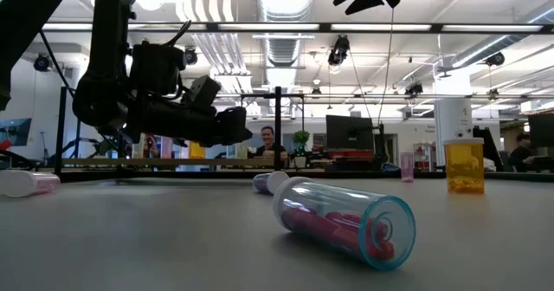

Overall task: Pick and place medicine bottles onto shelf by color
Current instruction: Put the right yellow pill bottle on the shelf aligned with the other yellow pill bottle

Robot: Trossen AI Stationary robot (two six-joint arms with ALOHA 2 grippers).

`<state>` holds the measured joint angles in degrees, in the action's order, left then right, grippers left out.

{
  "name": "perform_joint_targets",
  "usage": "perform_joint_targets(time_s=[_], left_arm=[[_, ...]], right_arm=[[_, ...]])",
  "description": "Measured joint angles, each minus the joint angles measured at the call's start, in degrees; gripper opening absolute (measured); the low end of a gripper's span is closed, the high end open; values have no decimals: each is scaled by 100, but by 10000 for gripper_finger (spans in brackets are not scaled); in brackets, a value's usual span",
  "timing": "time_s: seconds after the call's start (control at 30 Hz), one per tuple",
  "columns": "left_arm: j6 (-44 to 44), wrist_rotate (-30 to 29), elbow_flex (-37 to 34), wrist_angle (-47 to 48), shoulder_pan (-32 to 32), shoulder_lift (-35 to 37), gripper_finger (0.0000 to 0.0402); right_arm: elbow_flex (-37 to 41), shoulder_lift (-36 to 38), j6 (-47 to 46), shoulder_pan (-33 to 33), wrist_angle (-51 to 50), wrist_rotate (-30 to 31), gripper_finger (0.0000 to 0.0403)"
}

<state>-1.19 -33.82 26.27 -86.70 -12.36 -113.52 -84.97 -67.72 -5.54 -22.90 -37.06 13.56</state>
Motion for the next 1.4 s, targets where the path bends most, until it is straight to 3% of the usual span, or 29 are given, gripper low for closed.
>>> perform_joint_targets(time_s=[0.13,0.33,0.77,0.9,1.4], left_arm=[[-2,-239,-39,4,26,153,111],[2,-1178,-403,9,189,597,111],[-24,-4781,-1268,15,1490,1146,111],[-316,-5564,-1384,17,1766,1143,111],[-1457,-5617,-1987,24,1794,1137,111]], right_arm=[[0,2,0,0,0,0,233],[0,0,0,-1,-1,0,233],[-1,0,0,-1,-2,0,233],[0,0,2,-1,-1,0,233],[-2,0,0,0,-2,0,233]])
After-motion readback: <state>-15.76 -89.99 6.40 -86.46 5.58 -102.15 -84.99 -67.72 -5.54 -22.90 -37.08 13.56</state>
